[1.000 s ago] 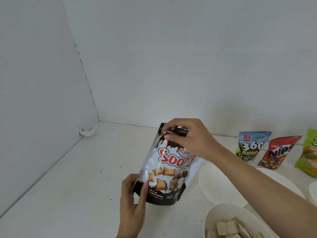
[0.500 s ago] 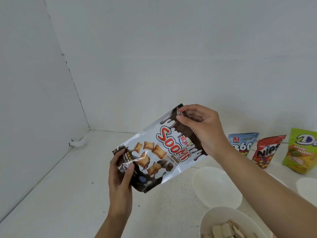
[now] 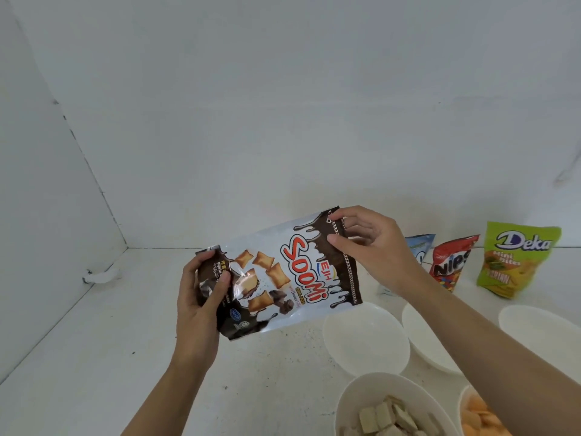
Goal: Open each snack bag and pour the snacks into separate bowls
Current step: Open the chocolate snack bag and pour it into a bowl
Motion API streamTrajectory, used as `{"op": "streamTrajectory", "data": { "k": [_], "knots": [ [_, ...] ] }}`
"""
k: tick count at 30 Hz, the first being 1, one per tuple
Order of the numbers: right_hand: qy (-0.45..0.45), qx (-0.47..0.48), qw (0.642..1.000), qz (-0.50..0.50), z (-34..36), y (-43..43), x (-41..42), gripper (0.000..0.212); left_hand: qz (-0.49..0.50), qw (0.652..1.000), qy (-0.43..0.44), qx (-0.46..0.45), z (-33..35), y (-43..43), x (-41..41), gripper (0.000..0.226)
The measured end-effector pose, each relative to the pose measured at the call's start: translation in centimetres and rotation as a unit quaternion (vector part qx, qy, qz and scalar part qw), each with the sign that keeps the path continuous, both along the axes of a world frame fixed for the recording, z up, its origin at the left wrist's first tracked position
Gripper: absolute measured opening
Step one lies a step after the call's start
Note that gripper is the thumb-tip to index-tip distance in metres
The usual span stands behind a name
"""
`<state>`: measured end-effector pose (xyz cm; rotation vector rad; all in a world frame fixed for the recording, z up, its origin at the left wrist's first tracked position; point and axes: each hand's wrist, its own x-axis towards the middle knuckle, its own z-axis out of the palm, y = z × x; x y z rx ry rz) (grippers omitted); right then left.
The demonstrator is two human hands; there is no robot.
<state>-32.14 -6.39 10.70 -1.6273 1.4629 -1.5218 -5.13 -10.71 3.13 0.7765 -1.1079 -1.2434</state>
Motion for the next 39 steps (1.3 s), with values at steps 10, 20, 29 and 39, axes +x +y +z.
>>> {"op": "streamTrajectory", "data": {
  "k": [10,20,29,39],
  "knots": [
    [-0.002,0.037,0.999,0.035,-3.2,1.4,-2.5,0.028,-0.020,0.997,-0.071,-0.034,0.3,-1.1,-1.0,0.037],
    [-0.043,0.045,0.998,0.025,-6.3,3.0,-4.3,0.023,-0.025,0.985,-0.160,-0.064,0.0,-0.9,-2.2,0.038],
    [-0.073,0.044,0.996,0.021,-8.8,4.2,-5.5,0.027,-0.038,0.965,-0.231,-0.116,1.8,0.1,-3.6,0.037],
    [-0.163,0.073,0.984,0.015,-11.0,5.0,-6.2,0.022,-0.087,0.947,-0.286,-0.117,2.7,-0.3,-4.9,0.039]
  ]
}}
